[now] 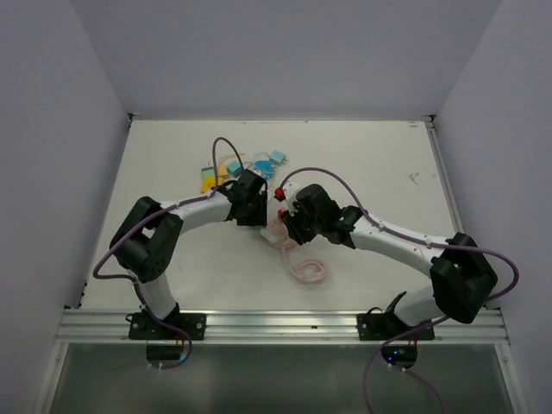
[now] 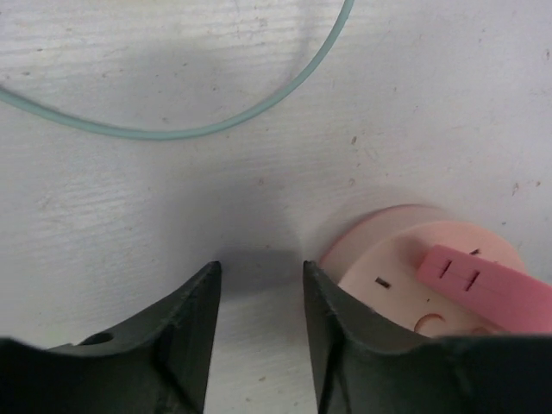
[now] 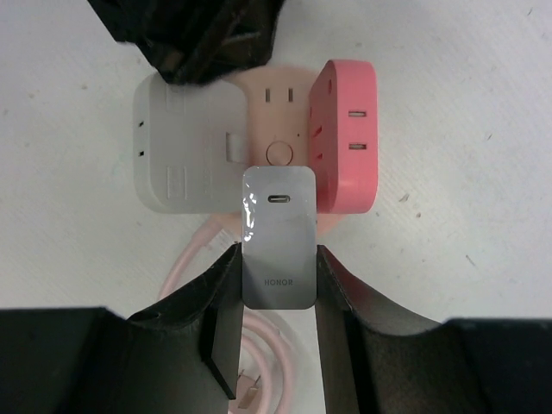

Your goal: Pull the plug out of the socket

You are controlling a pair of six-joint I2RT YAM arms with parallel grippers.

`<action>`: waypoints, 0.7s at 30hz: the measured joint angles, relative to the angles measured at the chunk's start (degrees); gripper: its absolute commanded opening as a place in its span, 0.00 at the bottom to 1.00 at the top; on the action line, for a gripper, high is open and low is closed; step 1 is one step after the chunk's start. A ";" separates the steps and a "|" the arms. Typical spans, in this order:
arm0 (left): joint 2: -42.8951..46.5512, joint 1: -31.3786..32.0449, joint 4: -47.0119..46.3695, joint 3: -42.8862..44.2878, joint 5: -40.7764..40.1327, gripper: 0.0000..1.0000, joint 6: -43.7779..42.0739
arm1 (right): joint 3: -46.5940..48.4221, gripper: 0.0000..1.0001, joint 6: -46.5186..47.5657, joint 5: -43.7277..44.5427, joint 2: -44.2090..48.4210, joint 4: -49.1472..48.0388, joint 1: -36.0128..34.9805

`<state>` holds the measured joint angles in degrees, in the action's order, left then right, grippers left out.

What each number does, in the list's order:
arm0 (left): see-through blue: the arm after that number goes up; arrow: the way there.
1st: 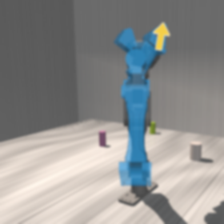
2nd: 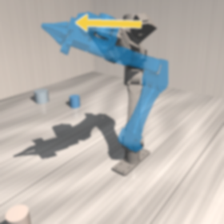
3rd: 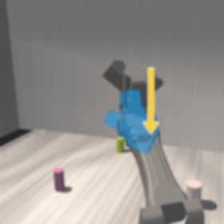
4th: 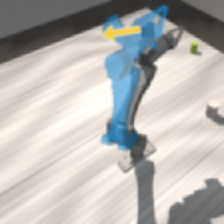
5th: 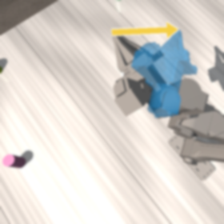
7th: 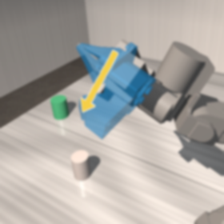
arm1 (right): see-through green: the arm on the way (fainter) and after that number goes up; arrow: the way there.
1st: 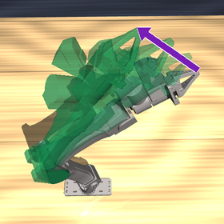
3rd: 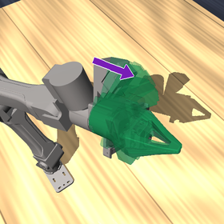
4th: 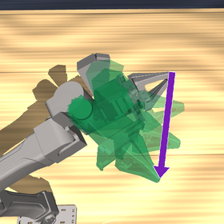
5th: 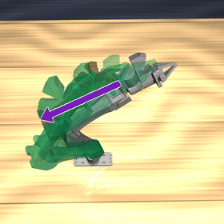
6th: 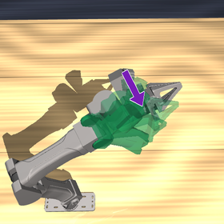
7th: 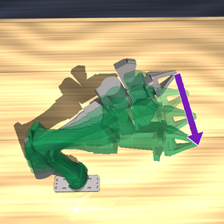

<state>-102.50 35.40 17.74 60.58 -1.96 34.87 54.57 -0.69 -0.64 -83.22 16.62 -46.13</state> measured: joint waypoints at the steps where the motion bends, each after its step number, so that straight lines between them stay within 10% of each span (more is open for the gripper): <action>1: 0.48 -0.22 0.87 -0.07 -0.02 0.58 -0.04 | -1.22 0.00 -0.50 0.20 0.42 -0.24 -0.07; 8: 3.37 -1.68 6.14 -0.31 0.85 0.80 0.00 | -5.51 0.00 -1.86 0.96 1.03 -2.93 -0.07; 21: 10.12 -1.55 5.46 0.15 9.62 0.87 -0.59 | -6.10 0.05 -1.95 1.66 -0.13 -7.19 -0.04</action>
<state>-92.38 33.85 23.20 60.73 7.66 34.28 48.47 -2.63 1.02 -83.35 9.43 -46.17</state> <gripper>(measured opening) 0.874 0.370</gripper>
